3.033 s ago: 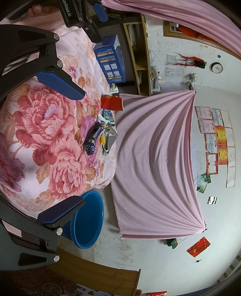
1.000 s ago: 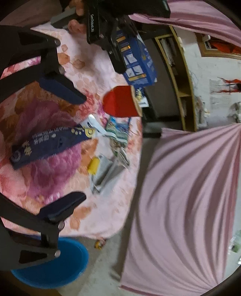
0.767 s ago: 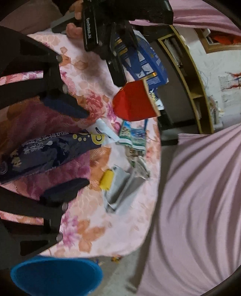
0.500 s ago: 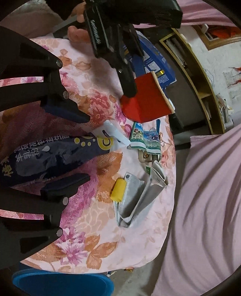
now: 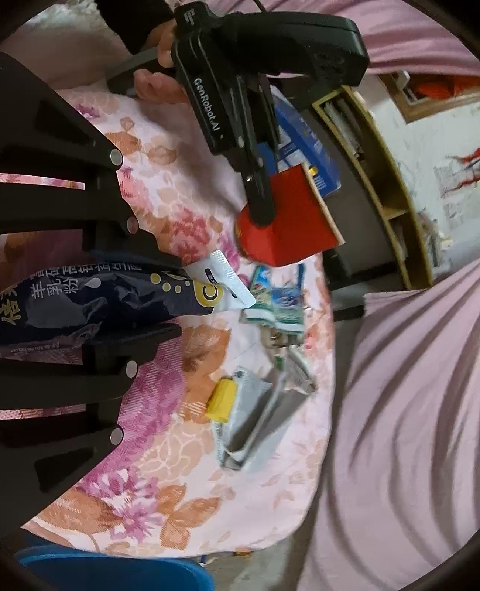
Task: Collect trash
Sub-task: 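Grasp the red paper cup with the left gripper while the right grasps the blue wrapper, then carry both items over the blue bucket and open both grippers to drop them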
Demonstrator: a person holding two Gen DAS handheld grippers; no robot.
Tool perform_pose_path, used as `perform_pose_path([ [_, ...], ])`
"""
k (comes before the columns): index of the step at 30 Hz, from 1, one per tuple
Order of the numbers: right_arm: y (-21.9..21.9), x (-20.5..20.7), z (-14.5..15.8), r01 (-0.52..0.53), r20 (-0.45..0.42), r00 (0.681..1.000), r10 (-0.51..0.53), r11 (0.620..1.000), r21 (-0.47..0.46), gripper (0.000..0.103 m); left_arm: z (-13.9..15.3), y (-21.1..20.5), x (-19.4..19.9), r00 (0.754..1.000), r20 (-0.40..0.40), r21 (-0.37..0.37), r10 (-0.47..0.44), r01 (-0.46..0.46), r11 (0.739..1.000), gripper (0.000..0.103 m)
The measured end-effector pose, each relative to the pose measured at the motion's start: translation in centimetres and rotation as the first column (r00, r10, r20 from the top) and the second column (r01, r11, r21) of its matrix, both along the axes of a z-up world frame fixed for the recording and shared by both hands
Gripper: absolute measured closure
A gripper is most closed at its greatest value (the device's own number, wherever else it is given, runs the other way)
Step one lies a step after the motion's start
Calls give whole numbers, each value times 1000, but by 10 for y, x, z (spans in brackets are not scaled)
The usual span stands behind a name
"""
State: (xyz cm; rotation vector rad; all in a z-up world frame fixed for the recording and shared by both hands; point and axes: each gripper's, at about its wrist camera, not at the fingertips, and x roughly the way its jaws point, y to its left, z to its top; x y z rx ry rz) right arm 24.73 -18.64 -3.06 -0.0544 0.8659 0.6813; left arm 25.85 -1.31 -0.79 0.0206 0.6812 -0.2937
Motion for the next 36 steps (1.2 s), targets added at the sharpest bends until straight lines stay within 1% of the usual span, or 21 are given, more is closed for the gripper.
perform_pose_path([
  [3, -8, -7, 10, 9, 57, 998, -12, 999, 52, 76, 11, -7, -10, 998, 58, -42, 14, -12, 999, 84],
  [5, -18, -13, 19, 19, 106, 994, -31, 994, 112, 76, 21, -18, -16, 994, 108, -60, 16, -9, 998, 84],
  [7, -34, -21, 30, 43, 188, 979, -74, 986, 162, 76, 32, -33, -20, 988, 156, -66, 11, -1, 998, 84],
  [9, -50, -29, 42, 75, 271, 954, -126, 979, 190, 76, 45, -52, -23, 977, 212, -73, -4, 20, 997, 84],
  [10, -63, -35, 50, 103, 329, 929, -169, 973, 207, 76, 51, -63, -24, 971, 239, -78, -14, 34, 996, 84],
  [13, -96, -46, 67, 168, 419, 866, -273, 948, 271, 76, 71, -97, -28, 946, 321, -91, -53, 87, 992, 84],
  [15, -124, -55, 78, 230, 485, 796, -363, 922, 313, 76, 83, -123, -30, 924, 372, -95, -86, 130, 987, 84],
  [16, -134, -57, 81, 250, 500, 774, -389, 913, 322, 76, 87, -135, -30, 915, 389, -96, -102, 151, 984, 84],
  [18, -162, -63, 89, 316, 539, 700, -468, 880, 354, 76, 95, -161, -29, 899, 416, -96, -137, 193, 976, 84],
  [19, -171, -64, 91, 335, 549, 676, -491, 869, 364, 76, 98, -172, -27, 893, 423, -95, -152, 211, 973, 83],
  [20, -184, -67, 92, 365, 564, 637, -526, 850, 380, 76, 101, -183, -25, 888, 427, -95, -169, 230, 969, 83],
  [22, -205, -70, 95, 405, 569, 593, -571, 821, 402, 76, 103, -207, -19, 884, 421, -95, -206, 268, 959, 83],
  [24, -227, -68, 94, 453, 563, 548, -619, 785, 422, 75, 102, -225, -12, 884, 401, -96, -239, 300, 949, 83],
  [25, -234, -72, 92, 467, 562, 535, -631, 775, 425, 75, 101, -235, -8, 887, 384, -102, -257, 318, 943, 83],
  [27, -254, -68, 86, 513, 544, 510, -666, 743, 430, 75, 96, -251, 0, 894, 351, -110, -277, 333, 936, 83],
  [28, -255, -68, 85, 523, 537, 506, -675, 735, 432, 75, 92, -260, 5, 900, 328, -111, -288, 339, 934, 83],
  [30, -274, -68, 76, 559, 511, 496, -702, 709, 430, 75, 86, -273, 12, 911, 287, -109, -296, 339, 935, 83],
  [31, -282, -69, 74, 572, 500, 497, -709, 701, 426, 75, 82, -281, 16, 917, 264, -104, -299, 335, 937, 83],
  [33, -290, -69, 70, 591, 482, 500, -720, 690, 418, 75, 77, -292, 23, 927, 223, -92, -301, 328, 940, 83],
  [36, -303, -64, 58, 625, 446, 515, -732, 677, 388, 75, 67, -305, 36, 940, 150, -81, -307, 322, 943, 83],
])
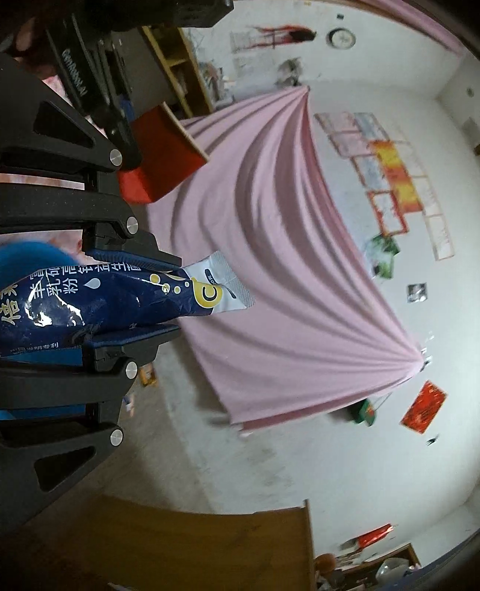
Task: Collect trash
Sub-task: 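Carry both items over the blue bucket and open both grippers to drop them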
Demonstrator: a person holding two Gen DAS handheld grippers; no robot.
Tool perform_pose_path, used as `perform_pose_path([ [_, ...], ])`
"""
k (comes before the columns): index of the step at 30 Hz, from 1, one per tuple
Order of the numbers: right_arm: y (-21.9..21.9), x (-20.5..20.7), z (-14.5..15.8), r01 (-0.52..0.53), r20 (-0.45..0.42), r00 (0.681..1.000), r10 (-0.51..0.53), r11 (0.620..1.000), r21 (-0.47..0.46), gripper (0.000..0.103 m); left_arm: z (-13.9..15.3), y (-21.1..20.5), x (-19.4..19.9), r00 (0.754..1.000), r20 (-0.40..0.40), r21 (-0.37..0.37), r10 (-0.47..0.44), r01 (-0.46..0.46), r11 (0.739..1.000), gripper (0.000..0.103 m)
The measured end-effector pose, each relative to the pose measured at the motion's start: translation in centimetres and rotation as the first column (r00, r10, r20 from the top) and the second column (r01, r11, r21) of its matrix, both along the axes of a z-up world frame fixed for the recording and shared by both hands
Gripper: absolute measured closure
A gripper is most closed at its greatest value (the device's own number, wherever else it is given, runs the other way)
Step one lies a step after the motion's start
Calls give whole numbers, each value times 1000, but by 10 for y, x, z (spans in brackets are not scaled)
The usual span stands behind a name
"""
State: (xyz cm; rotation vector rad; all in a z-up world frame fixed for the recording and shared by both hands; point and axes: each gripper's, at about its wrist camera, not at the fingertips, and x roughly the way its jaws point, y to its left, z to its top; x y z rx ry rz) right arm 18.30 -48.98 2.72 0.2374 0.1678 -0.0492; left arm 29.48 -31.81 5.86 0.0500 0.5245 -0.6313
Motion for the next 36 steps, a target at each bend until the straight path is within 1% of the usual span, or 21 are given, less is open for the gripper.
perform_pose_path([
  [1, 3, 7, 4, 2, -15, 1000, -2, 1000, 7, 75, -4, -4, 4, 1000, -19, 12, 4, -3, 1000, 83],
  [3, -2, 14, -3, 4, -59, 998, -2, 1000, 29, 75, -12, -12, 13, 998, -63, 35, 6, -3, 999, 83],
  [5, -6, 18, -8, 1, -88, 996, 3, 999, 44, 75, -20, -15, 15, 994, -106, 41, -1, 5, 999, 83],
  [8, -11, 25, -16, -6, -130, 991, 15, 998, 66, 74, -28, -15, 19, 986, -167, 23, -18, 22, 999, 83],
  [10, -12, 28, -22, -8, -160, 987, 20, 997, 75, 74, -30, -14, 15, 981, -190, 11, -26, 29, 1000, 83],
  [14, -18, 37, -29, -9, -203, 979, 32, 993, 116, 74, -34, -20, 21, 973, -229, 12, -29, 33, 999, 82],
  [15, -20, 39, -32, -7, -216, 976, 35, 992, 128, 74, -34, -20, 21, 972, -235, 10, -28, 31, 999, 76],
  [16, -22, 40, -34, -7, -227, 973, 38, 990, 138, 74, -34, -19, 22, 971, -237, 8, -25, 28, 1000, 66],
  [18, -24, 43, -36, -8, -240, 970, 45, 988, 153, 74, -33, -18, 22, 973, -232, -4, -11, 10, 1000, 59],
  [20, -28, 46, -40, 0, -250, 967, 41, 987, 162, 69, -35, -15, 23, 972, -234, -13, -5, 2, 1000, 59],
  [22, -31, 47, -41, 7, -257, 966, 38, 985, 172, 60, -35, -13, 24, 972, -235, -14, 5, -8, 1000, 59],
  [23, -32, 47, -41, 10, -257, 966, 36, 984, 177, 58, -35, -11, 24, 973, -230, -15, 10, -14, 1000, 59],
  [26, -34, 46, -38, 17, -257, 966, 31, 983, 184, 54, -30, -4, 18, 979, -202, -23, 23, -28, 999, 58],
  [29, -33, 45, -34, 20, -246, 969, 23, 985, 170, 51, -19, 7, 9, 987, -154, -28, 53, -58, 998, 52],
  [32, -27, 41, -29, 16, -218, 976, 14, 990, 137, 43, -7, 22, -1, 991, -96, -45, 93, -97, 994, 45],
  [33, -25, 40, -26, 13, -205, 979, 13, 992, 127, 37, -5, 27, -2, 991, -75, -48, 110, -114, 992, 39],
  [34, -23, 38, -24, 9, -189, 982, 13, 993, 118, 33, -1, 33, -5, 990, -54, -48, 132, -134, 990, 29],
  [35, -19, 35, -20, 4, -167, 986, 15, 994, 111, 32, 2, 39, -7, 987, -34, -48, 157, -158, 986, 23],
  [36, -16, 34, -18, 0, -153, 988, 17, 994, 107, 26, 7, 47, -10, 982, -11, -56, 188, -188, 981, 15],
])
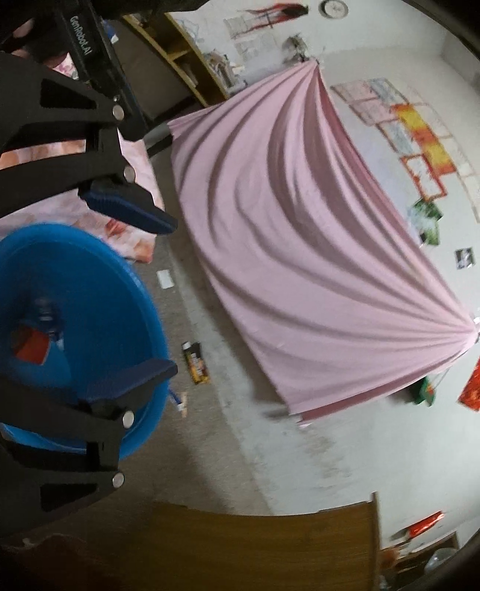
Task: Collect trash
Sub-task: 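Carry both items over the blue bucket and open both grippers to drop them, then move both tools back over the bed toward the remaining trash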
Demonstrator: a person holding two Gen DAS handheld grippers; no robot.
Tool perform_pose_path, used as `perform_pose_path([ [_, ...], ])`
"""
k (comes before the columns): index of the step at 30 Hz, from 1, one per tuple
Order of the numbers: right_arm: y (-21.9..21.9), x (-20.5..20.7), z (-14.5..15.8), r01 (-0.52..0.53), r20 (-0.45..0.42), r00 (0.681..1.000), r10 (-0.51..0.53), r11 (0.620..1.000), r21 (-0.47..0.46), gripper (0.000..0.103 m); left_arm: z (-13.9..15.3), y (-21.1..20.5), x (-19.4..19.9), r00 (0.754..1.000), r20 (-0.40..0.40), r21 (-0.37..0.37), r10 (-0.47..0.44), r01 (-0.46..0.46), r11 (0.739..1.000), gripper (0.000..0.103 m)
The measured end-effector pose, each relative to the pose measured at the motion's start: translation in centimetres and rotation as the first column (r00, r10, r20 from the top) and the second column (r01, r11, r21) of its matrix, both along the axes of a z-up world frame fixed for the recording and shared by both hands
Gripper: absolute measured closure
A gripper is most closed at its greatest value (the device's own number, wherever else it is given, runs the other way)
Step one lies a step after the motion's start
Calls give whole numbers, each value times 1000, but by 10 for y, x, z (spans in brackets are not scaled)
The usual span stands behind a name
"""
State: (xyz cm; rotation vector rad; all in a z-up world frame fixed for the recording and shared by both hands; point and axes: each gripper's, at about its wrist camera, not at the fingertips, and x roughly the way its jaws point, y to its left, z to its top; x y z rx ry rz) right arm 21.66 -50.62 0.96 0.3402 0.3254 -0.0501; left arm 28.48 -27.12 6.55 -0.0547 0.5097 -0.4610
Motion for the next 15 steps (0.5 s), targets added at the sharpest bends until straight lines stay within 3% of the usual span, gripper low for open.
perform_pose_path([
  [4, 16, -6, 11, -16, 59, 998, 16, 1000, -4, 1, 11, 33, -12, 992, 77, -43, 98, -95, 995, 2],
  [15, 80, -24, 40, -86, 262, 959, 110, 991, -101, 0, 13, 119, -46, 939, 235, -56, 250, -244, 968, 2],
])
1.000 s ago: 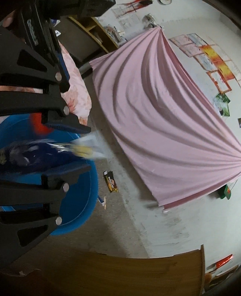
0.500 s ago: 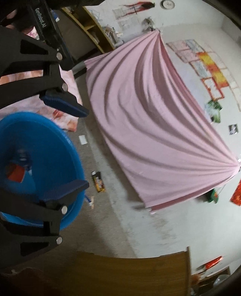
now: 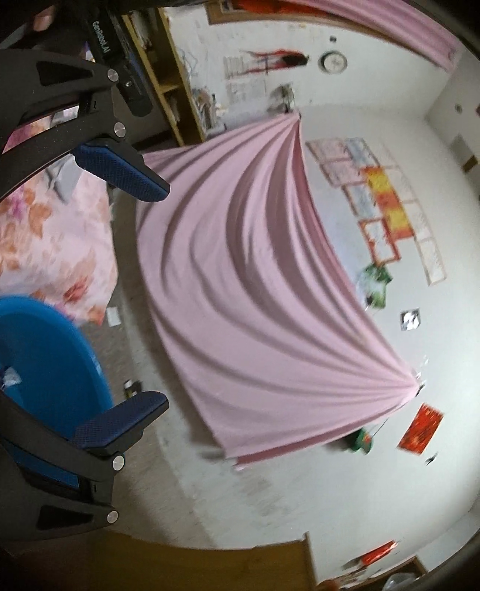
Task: Collect trash
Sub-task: 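Move both tools back over the bed toward the remaining trash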
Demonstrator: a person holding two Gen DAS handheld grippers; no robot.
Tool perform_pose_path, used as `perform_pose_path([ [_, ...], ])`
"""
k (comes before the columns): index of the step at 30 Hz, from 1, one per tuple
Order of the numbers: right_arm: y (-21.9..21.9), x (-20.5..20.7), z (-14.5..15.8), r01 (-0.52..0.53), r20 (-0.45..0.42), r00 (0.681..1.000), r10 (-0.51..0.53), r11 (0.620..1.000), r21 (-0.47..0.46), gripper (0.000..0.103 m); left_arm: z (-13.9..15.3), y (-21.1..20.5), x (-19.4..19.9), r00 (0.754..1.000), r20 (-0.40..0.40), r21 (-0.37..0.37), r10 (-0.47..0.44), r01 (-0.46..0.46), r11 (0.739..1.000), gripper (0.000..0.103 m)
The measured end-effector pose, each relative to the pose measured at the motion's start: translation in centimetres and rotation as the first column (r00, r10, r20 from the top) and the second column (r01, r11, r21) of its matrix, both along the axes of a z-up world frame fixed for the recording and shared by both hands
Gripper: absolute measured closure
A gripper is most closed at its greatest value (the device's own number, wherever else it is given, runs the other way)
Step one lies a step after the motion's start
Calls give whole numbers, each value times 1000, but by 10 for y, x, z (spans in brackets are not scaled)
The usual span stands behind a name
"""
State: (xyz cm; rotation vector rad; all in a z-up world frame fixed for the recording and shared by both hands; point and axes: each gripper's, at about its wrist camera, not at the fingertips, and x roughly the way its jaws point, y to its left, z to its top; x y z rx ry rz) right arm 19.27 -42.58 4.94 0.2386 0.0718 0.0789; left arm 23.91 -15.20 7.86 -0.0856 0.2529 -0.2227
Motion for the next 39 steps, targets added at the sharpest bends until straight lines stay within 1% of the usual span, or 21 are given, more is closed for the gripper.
perform_pose_path([
  [6, 42, -4, 14, -48, 72, 996, 54, 995, -88, 0, 1, 44, -9, 998, 24, -21, 59, -59, 998, 2],
  [10, 74, -8, 16, -75, 115, 989, 98, 980, -183, 0, -2, 72, -17, 993, 31, -14, 114, -114, 993, 2],
  [13, 97, -8, 14, -113, 125, 981, 147, 962, -248, 0, -6, 93, -24, 987, 39, -10, 155, -155, 988, 2],
  [16, 119, -4, 9, -157, 111, 974, 196, 944, -290, 0, -12, 111, -28, 982, 44, 6, 184, -184, 983, 2],
  [19, 142, 4, 1, -211, 70, 967, 245, 923, -321, 0, -20, 121, -29, 979, 37, 23, 200, -201, 979, 2],
  [22, 155, 11, -6, -238, 32, 964, 264, 910, -339, 0, -30, 130, -29, 978, 16, 34, 210, -210, 977, 2],
  [24, 164, 18, -11, -252, -12, 964, 264, 904, -345, 0, -36, 137, -25, 977, -9, 45, 213, -212, 976, 2],
  [28, 171, 37, -23, -293, -128, 955, 266, 906, -307, 0, -45, 143, -13, 976, -77, 73, 204, -198, 977, 2],
  [31, 169, 51, -33, -312, -217, 941, 260, 915, -255, 0, -55, 143, -3, 972, -139, 106, 188, -174, 979, 2],
  [33, 168, 61, -39, -320, -282, 926, 253, 921, -223, 0, -64, 141, 6, 967, -185, 126, 176, -154, 980, 2],
  [35, 166, 68, -42, -325, -328, 912, 248, 924, -203, 0, -71, 139, 13, 959, -227, 148, 171, -140, 979, 2],
  [37, 165, 73, -45, -336, -376, 893, 246, 922, -194, 0, -80, 139, 21, 950, -270, 150, 155, -118, 982, 2],
  [39, 166, 77, -50, -352, -422, 873, 247, 916, -193, 0, -85, 139, 27, 940, -302, 147, 159, -119, 982, 2],
])
